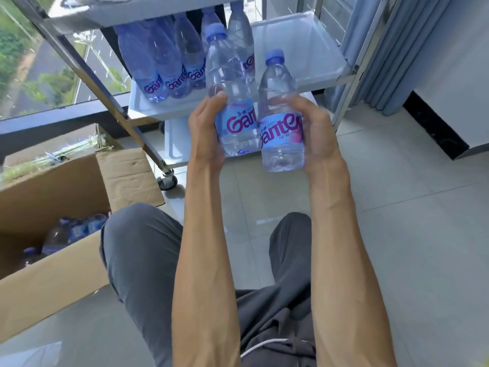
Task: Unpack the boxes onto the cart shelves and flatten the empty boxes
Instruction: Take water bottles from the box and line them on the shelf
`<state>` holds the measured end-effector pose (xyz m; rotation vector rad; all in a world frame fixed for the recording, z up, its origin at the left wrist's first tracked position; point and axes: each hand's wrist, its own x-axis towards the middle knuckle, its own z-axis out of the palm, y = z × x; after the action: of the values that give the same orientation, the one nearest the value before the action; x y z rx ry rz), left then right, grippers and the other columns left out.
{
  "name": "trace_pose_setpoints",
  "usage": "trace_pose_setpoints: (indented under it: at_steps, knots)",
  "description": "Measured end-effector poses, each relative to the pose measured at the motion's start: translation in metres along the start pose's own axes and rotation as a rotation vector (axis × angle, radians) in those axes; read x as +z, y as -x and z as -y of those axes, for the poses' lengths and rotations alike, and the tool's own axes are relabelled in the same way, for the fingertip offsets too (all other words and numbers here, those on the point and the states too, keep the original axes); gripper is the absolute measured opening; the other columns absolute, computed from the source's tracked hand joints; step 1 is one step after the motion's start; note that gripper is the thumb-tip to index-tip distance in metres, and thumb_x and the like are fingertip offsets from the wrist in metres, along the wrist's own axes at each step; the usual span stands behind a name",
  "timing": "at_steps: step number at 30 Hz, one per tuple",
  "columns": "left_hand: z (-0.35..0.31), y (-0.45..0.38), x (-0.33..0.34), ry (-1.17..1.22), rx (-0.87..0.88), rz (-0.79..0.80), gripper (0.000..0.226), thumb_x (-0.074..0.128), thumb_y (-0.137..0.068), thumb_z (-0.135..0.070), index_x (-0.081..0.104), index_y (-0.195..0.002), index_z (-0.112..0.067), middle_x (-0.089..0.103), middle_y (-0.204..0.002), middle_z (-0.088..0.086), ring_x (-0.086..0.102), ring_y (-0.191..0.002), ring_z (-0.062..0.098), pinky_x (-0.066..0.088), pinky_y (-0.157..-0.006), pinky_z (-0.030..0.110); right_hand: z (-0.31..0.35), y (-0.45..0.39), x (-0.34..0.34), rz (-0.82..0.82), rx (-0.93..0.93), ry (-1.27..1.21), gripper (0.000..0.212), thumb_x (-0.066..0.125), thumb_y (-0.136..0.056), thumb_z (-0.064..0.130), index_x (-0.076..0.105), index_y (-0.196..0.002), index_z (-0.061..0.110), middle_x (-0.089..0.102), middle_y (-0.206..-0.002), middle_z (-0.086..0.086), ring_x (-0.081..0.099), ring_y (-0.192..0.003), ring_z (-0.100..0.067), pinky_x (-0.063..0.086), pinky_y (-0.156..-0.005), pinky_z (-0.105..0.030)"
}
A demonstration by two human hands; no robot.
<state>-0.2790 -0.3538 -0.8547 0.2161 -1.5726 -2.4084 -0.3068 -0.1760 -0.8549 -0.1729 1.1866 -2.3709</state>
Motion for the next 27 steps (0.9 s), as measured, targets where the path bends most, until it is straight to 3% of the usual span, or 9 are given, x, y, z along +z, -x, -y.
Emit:
trace_pose_setpoints:
  at_steps: [2,4,8,11,15,19,22,24,27]
  knots:
    - [0.004,-0.003,-0.003,0.019,-0.030,-0.014,0.023,0.068,-0.075,-0.030,0.072,-0.087,-0.010,0.068,-0.090,0.016,0.067,-0.082,0.030,0.057,-0.073,0.039,-0.002,0.000,-0.005,-0.042,0.059,-0.047,0.044,0.060,-0.088,0.042,0.064,-0.107,0.002,0.062,-0.088,-0.018,0.063,-0.075,-0.030,0.054,-0.066,-0.035]
    - [0.010,-0.006,-0.004,0.024,-0.148,0.021,0.025,0.058,-0.084,-0.030,0.077,-0.081,-0.015,0.071,-0.083,0.011,0.069,-0.074,0.026,0.056,-0.068,0.035,-0.005,0.000,-0.013,-0.030,0.092,-0.090,0.052,0.067,-0.080,0.053,0.063,-0.102,0.005,0.063,-0.082,-0.012,0.064,-0.067,-0.023,0.055,-0.061,-0.030]
    - [0.035,-0.012,-0.002,0.013,-0.280,-0.030,0.029,0.058,-0.092,-0.029,0.077,-0.083,-0.010,0.071,-0.081,0.012,0.069,-0.068,0.024,0.057,-0.063,0.033,-0.008,-0.007,-0.029,-0.087,0.041,0.036,0.052,0.088,-0.066,0.034,0.065,-0.103,0.005,0.067,-0.083,-0.012,0.066,-0.071,-0.026,0.056,-0.065,-0.036]
    - [0.052,-0.019,-0.001,-0.188,-0.203,-0.121,0.028,0.075,-0.083,-0.028,0.072,-0.093,-0.002,0.071,-0.080,0.011,0.069,-0.068,0.021,0.055,-0.058,0.029,-0.004,-0.016,-0.043,-0.263,-0.023,0.164,0.055,0.089,-0.064,0.027,0.066,-0.107,-0.001,0.070,-0.093,-0.021,0.067,-0.086,-0.039,0.057,-0.072,-0.046]
    - [0.059,-0.052,0.006,-0.377,-0.053,-0.132,0.025,0.083,-0.070,-0.024,0.075,-0.088,-0.009,0.075,-0.079,0.003,0.069,-0.068,0.013,0.053,-0.058,0.024,0.006,-0.040,-0.059,-0.405,-0.102,0.338,0.056,0.092,-0.057,0.023,0.067,-0.100,-0.003,0.074,-0.087,-0.018,0.072,-0.081,-0.038,0.060,-0.068,-0.045]
    - [0.057,-0.101,0.012,-0.549,0.089,-0.254,0.037,0.087,-0.066,-0.027,0.076,-0.097,-0.011,0.076,-0.085,-0.005,0.068,-0.070,0.001,0.054,-0.062,0.018,0.017,-0.082,-0.063,-0.408,-0.208,0.453,0.042,0.090,-0.065,0.012,0.069,-0.102,0.013,0.076,-0.091,-0.001,0.074,-0.085,-0.026,0.060,-0.073,-0.041]
    - [0.053,-0.134,0.006,-0.571,0.152,-0.382,0.035,0.087,-0.068,-0.027,0.075,-0.098,-0.013,0.074,-0.083,-0.009,0.065,-0.067,-0.007,0.050,-0.060,0.013,0.021,-0.123,-0.054,-0.364,-0.315,0.595,0.046,0.087,-0.067,0.010,0.068,-0.109,0.011,0.074,-0.097,-0.007,0.072,-0.088,-0.027,0.060,-0.076,-0.043]
    - [0.049,-0.150,-0.003,-0.576,0.181,-0.441,0.033,0.086,-0.070,-0.022,0.074,-0.099,-0.012,0.073,-0.084,-0.008,0.065,-0.067,-0.006,0.053,-0.063,0.016,0.020,-0.148,-0.044,-0.348,-0.398,0.714,0.045,0.086,-0.067,0.013,0.069,-0.109,0.012,0.071,-0.101,-0.013,0.068,-0.091,-0.030,0.058,-0.081,-0.046]
    - [0.041,-0.172,-0.021,-0.593,0.196,-0.489,0.031,0.085,-0.073,-0.021,0.073,-0.099,-0.008,0.074,-0.086,0.003,0.067,-0.072,0.008,0.057,-0.069,0.031,0.011,-0.186,-0.029,-0.323,-0.457,0.759,0.047,0.084,-0.071,0.013,0.067,-0.114,0.009,0.069,-0.107,-0.014,0.066,-0.096,-0.024,0.056,-0.084,-0.047]
